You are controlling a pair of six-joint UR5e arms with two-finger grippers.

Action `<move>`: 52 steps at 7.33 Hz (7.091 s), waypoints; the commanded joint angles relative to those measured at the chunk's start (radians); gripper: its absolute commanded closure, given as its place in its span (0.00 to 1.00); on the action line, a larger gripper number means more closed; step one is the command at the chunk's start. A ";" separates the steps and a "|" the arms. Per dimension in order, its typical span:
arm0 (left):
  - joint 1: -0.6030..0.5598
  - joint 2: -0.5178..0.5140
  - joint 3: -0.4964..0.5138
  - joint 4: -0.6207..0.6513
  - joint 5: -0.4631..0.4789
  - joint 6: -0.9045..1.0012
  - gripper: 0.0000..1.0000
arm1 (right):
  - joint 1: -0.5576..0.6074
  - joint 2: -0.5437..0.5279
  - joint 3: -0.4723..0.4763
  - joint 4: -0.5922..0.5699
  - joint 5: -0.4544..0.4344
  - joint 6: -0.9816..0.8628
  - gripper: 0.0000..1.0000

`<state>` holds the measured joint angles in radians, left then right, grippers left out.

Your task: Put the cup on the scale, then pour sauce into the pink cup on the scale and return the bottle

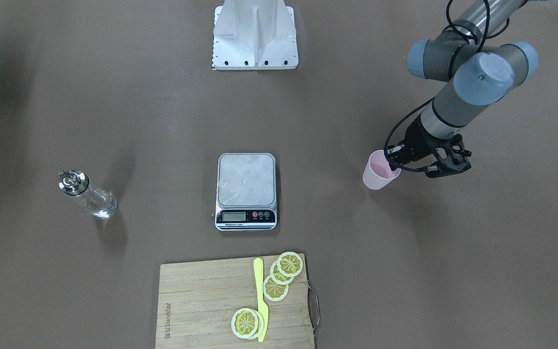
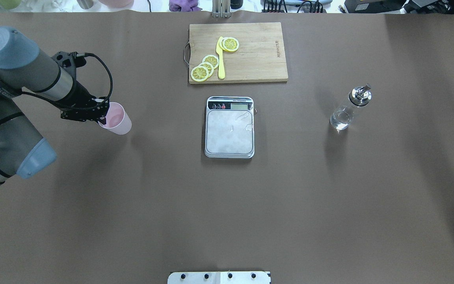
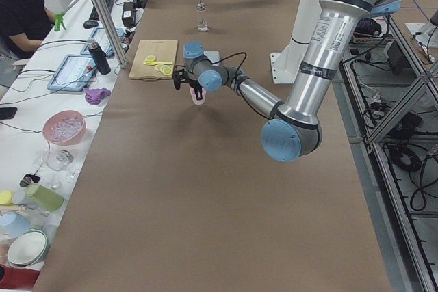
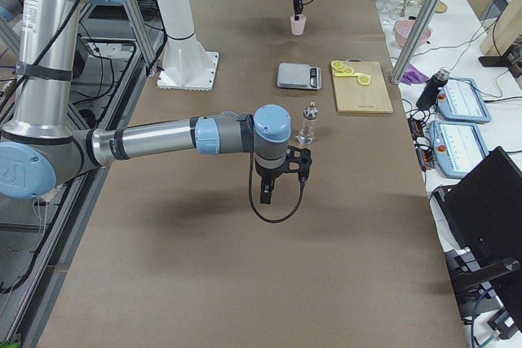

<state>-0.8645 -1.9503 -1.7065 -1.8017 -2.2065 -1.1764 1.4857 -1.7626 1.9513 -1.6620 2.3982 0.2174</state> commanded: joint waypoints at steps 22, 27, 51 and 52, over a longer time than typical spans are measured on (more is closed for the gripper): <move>0.210 -0.462 0.143 0.145 0.163 -0.401 0.01 | -0.007 0.041 0.058 -0.002 0.036 0.003 0.00; 0.182 -0.331 -0.024 0.197 0.166 -0.399 0.01 | -0.198 0.061 0.328 0.093 -0.037 0.126 0.00; 0.174 -0.300 -0.012 0.182 0.174 -0.356 0.01 | -0.944 0.243 -0.447 1.434 -1.191 0.591 0.02; 0.174 -0.300 -0.012 0.182 0.175 -0.355 0.01 | -0.944 0.247 -0.451 1.435 -1.191 0.589 0.02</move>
<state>-0.6903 -2.2509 -1.7182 -1.6199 -2.0322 -1.5322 0.5415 -1.5396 1.5395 -0.2608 1.2084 0.8144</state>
